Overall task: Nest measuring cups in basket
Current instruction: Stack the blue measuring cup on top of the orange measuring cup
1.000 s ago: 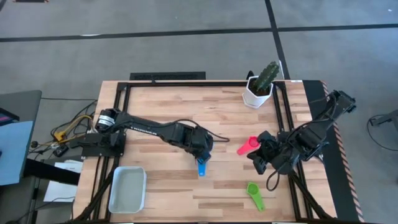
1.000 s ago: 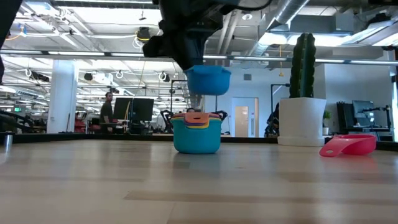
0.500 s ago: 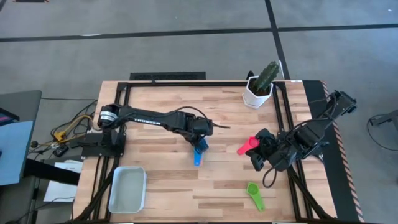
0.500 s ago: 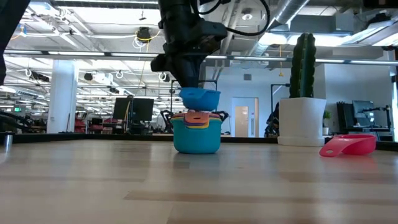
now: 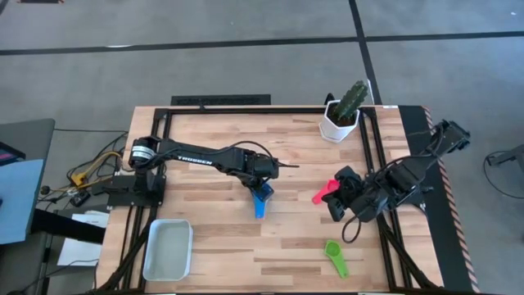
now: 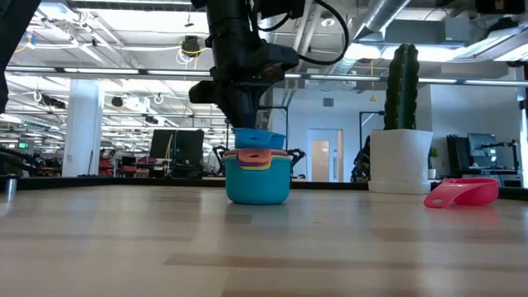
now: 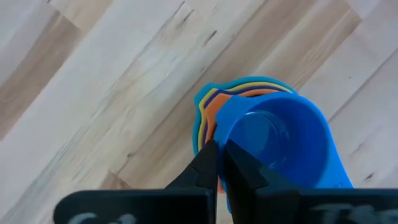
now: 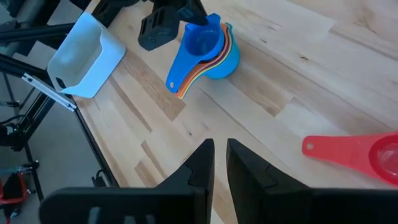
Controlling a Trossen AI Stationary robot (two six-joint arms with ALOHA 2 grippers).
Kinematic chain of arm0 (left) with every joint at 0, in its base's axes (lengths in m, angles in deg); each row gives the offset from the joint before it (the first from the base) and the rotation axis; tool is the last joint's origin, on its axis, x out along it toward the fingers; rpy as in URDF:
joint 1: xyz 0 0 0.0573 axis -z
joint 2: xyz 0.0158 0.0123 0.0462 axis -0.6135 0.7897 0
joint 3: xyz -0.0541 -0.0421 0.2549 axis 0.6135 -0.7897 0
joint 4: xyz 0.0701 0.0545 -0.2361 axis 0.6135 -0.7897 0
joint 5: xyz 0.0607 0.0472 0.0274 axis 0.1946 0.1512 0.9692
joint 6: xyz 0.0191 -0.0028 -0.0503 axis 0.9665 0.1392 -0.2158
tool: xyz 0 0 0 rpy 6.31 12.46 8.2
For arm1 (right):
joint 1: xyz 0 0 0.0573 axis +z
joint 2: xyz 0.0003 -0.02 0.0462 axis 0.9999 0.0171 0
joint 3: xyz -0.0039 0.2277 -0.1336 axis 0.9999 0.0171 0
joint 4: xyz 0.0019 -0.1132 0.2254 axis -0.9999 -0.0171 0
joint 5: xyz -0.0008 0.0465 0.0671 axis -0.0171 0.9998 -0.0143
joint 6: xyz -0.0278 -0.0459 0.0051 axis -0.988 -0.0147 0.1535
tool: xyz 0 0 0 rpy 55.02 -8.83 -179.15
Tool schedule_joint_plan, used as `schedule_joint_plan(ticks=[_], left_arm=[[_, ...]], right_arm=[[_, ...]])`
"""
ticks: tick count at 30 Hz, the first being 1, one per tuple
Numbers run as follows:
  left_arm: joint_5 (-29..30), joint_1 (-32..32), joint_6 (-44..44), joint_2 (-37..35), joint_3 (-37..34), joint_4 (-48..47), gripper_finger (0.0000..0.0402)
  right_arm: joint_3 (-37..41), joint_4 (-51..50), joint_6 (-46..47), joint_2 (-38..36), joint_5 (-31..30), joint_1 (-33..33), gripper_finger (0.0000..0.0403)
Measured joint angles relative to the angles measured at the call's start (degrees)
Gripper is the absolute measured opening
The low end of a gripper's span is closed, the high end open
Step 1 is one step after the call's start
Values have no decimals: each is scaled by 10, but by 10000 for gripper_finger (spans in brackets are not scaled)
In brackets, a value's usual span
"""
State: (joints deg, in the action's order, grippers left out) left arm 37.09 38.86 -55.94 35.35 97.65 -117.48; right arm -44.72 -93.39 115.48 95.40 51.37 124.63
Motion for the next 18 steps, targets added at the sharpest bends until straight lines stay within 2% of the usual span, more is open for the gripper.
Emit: schedule_joint_plan(ticks=[5,13,18], left_arm=[[1,0,0,0,0,1,8],[1,0,13,0,0,1,69],[1,-2,-13,-1,0,1,103]], right_arm=[[0,0,-6,0,13,-18,65],[0,1,-6,0,15,-24,66],[0,5,-16,0,15,-24,67]])
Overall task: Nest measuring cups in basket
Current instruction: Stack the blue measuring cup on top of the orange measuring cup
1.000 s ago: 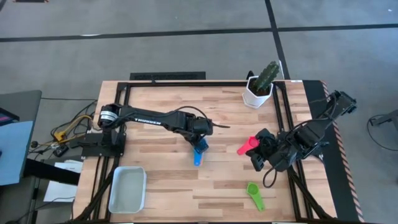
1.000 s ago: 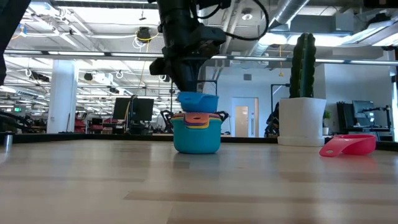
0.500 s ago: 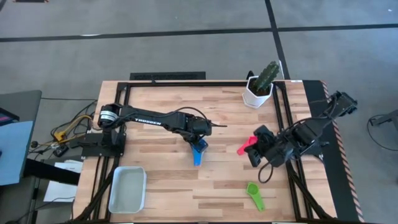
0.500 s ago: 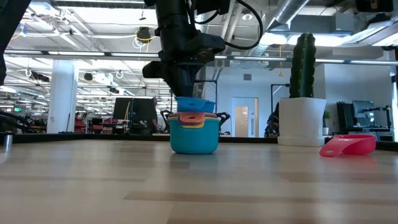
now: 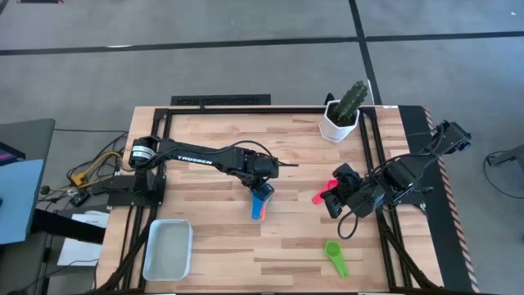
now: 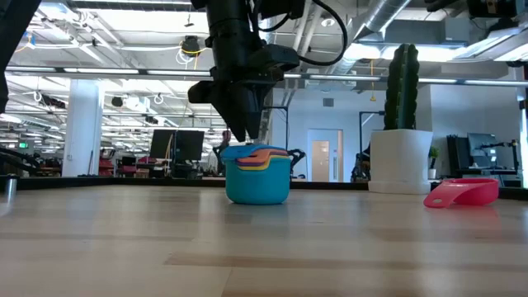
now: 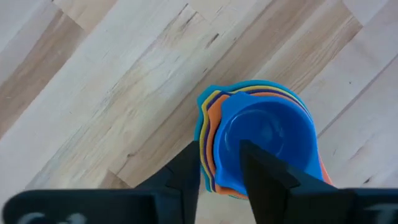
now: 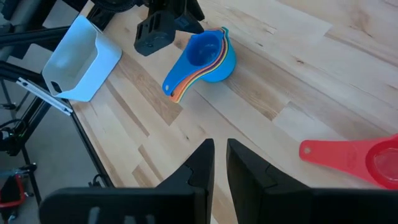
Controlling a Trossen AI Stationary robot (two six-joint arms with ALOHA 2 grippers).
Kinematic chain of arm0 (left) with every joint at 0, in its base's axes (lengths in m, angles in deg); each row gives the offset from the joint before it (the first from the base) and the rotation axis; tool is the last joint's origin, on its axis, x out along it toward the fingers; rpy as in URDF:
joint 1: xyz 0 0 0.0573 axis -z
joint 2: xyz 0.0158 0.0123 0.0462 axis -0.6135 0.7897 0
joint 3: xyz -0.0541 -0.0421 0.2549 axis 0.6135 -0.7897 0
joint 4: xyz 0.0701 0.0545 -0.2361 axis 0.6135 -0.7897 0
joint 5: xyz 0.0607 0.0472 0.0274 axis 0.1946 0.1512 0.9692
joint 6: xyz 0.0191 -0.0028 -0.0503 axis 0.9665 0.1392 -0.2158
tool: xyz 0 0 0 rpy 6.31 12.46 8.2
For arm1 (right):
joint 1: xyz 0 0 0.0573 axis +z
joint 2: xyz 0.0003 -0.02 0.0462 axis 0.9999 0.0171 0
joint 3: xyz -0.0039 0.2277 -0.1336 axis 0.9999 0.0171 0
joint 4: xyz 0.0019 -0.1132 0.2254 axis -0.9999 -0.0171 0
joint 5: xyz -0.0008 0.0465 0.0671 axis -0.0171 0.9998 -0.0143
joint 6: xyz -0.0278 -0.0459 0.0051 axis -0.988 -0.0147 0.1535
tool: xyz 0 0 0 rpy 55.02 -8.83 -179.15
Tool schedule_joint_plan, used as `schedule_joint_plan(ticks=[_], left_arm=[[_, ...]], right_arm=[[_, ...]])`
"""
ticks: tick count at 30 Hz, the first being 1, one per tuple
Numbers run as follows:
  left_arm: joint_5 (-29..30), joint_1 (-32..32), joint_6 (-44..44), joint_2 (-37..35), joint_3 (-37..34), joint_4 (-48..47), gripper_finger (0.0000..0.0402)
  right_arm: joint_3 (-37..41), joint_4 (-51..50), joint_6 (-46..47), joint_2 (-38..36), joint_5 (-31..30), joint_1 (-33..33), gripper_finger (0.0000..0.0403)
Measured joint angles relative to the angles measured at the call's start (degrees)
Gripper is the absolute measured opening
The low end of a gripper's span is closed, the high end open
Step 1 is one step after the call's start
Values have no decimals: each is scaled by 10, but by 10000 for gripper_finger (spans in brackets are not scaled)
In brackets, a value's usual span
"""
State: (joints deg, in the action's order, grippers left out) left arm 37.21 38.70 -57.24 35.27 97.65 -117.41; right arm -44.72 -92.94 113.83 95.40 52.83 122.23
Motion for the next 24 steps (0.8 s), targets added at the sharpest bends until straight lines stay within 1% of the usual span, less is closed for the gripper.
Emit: schedule_joint_plan(ticks=[3,6,11,14,17,20,24], left_arm=[[0,0,-14,-8,0,0,115],[7,1,-24,-23,0,-5,119],[57,24,-51,-40,0,-57,110],[78,51,-80,-40,0,-89,101],[87,82,-110,-40,0,-90,92],[97,113,-147,-40,0,-91,85],[118,158,-204,-40,0,-97,78]], right_arm=[[0,-1,-2,0,0,0,67],[0,-1,-5,0,-1,0,67],[0,-3,-28,0,4,-8,67],[0,-5,-72,0,30,-18,67],[21,11,-108,-1,64,-31,66],[54,26,-110,0,97,-38,66],[100,102,-107,0,133,-34,65]])
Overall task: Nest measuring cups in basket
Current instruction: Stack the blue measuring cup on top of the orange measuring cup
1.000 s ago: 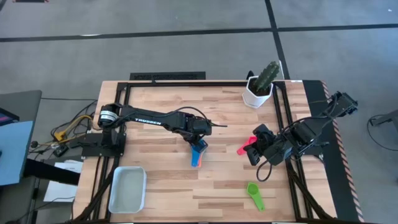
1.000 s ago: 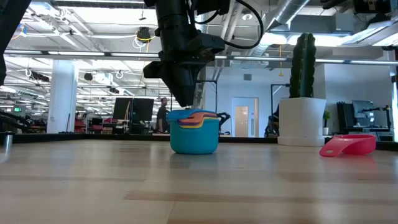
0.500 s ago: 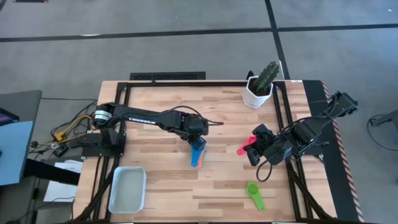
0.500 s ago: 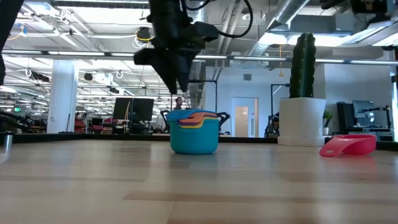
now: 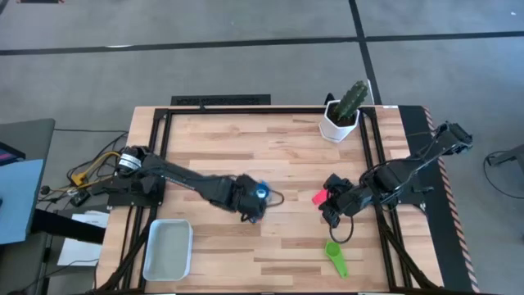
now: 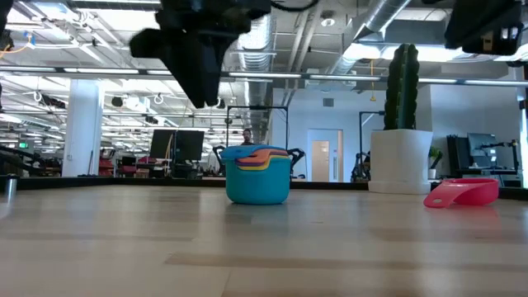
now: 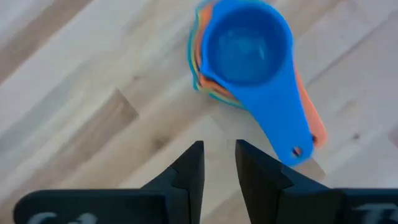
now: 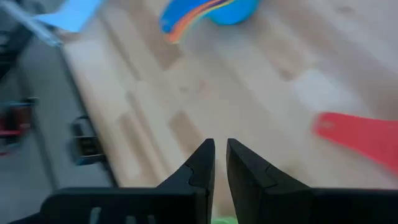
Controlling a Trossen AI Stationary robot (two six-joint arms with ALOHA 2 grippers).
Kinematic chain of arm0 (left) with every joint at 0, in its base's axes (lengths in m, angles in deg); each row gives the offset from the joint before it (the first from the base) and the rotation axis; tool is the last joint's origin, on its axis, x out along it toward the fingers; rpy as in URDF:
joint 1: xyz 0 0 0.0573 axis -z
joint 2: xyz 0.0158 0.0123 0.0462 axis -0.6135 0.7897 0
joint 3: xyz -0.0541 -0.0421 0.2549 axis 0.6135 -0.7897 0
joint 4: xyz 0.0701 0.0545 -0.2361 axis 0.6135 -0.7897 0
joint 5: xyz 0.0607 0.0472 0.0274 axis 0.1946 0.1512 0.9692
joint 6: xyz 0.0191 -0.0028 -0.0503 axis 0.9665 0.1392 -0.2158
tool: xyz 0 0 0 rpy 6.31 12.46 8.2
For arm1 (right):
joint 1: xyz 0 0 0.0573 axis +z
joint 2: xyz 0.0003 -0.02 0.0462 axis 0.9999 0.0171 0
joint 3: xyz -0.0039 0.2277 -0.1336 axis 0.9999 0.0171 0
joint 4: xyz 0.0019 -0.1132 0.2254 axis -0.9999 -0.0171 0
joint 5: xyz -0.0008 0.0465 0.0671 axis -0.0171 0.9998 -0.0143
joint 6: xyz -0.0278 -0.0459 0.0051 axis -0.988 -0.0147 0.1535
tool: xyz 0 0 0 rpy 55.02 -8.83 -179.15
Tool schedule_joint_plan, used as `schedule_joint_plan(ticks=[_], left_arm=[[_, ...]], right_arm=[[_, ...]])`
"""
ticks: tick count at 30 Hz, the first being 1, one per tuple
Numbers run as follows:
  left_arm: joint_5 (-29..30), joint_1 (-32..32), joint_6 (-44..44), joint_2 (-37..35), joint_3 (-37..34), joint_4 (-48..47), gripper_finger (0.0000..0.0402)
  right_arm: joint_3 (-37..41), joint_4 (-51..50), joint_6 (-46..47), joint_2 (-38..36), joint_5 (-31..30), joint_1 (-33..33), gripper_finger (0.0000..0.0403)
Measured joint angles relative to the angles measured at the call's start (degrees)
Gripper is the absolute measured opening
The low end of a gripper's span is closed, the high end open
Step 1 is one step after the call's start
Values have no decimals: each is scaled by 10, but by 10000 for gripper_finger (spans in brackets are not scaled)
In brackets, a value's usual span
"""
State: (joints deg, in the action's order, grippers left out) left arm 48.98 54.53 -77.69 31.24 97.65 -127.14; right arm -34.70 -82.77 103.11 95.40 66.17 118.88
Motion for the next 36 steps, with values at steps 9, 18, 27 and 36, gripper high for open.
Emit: schedule_joint_plan(ticks=[9,18,27,36], left_arm=[[28,71,-84,0,-1,-55,66],[12,82,-103,-44,-143,55,48],[11,84,12,-86,-242,253,27],[-18,69,127,-85,-302,373,23]], right_arm=[[63,141,49,0,-1,27,65],[63,199,113,93,-17,51,65],[61,244,187,189,-12,36,65],[25,302,154,298,27,-34,65]])
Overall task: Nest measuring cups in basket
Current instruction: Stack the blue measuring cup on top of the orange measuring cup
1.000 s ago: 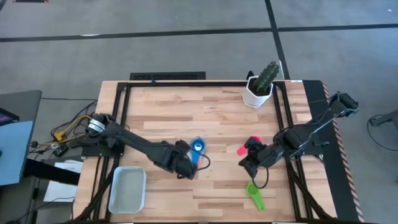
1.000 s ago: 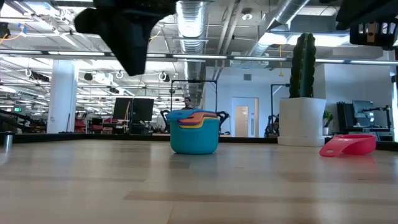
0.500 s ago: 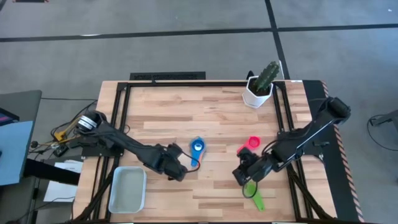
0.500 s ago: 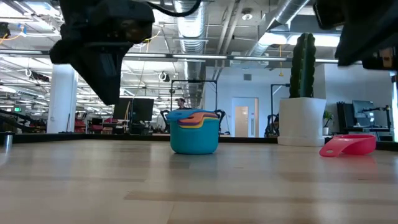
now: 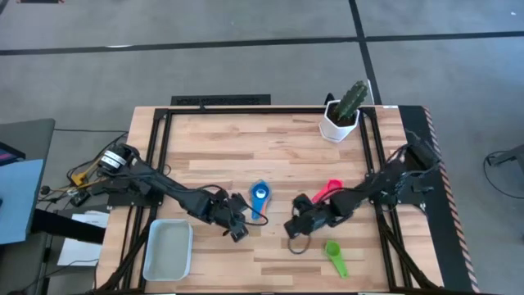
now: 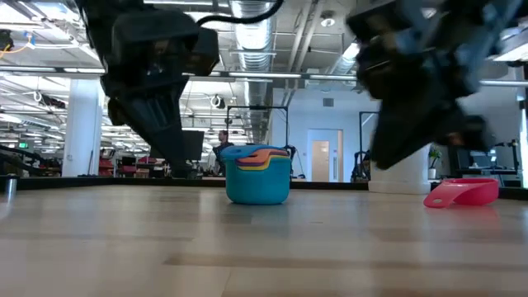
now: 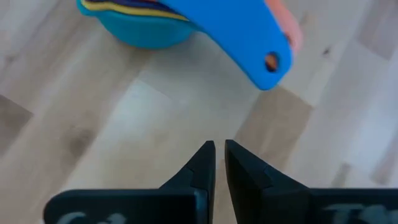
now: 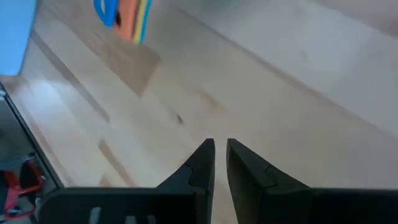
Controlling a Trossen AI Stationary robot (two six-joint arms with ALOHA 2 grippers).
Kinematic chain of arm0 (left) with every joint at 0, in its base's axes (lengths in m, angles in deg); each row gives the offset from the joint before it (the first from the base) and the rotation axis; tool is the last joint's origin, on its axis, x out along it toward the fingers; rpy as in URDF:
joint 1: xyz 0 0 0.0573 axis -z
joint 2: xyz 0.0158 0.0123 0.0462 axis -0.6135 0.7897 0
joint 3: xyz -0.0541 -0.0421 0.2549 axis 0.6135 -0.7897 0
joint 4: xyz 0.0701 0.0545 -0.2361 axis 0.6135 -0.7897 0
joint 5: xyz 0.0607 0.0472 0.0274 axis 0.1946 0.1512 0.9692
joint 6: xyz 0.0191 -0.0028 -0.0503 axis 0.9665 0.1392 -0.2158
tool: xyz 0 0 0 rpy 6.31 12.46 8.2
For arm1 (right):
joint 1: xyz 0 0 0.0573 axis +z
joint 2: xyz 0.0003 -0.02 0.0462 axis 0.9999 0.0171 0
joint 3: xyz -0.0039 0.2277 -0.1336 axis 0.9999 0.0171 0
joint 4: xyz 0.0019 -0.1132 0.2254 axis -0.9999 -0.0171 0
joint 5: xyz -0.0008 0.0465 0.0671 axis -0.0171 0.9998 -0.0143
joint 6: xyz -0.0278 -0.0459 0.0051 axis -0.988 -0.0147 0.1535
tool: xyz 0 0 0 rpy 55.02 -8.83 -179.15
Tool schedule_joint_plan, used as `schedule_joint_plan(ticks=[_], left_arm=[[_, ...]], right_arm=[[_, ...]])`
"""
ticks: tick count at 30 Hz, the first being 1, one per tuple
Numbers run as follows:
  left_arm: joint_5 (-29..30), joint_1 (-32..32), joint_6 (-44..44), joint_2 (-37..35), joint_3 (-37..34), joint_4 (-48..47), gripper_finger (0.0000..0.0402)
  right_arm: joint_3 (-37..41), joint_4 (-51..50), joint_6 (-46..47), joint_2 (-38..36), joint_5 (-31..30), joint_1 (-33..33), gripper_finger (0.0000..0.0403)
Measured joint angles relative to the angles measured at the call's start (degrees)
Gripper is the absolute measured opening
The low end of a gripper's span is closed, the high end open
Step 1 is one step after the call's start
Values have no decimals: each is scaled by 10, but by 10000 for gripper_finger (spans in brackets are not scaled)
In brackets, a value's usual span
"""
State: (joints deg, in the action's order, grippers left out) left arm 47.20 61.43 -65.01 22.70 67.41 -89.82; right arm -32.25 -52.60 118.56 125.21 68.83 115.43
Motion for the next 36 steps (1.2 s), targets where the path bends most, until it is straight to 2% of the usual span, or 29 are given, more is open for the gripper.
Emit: schedule_joint_plan(ticks=[4,8,17,28,36], left_arm=[[-3,-12,67,0,-10,32,23],[-34,-30,131,0,-21,80,23],[-82,-73,206,0,-32,120,23],[-105,-86,245,1,-30,138,23],[-109,-86,242,-1,-30,137,23]], right_arm=[[-34,14,-35,44,12,-39,65],[-72,20,-69,79,27,-74,65],[-135,18,-129,124,66,-120,56],[-150,17,-177,133,86,-136,20],[-149,10,-183,129,97,-138,29]])
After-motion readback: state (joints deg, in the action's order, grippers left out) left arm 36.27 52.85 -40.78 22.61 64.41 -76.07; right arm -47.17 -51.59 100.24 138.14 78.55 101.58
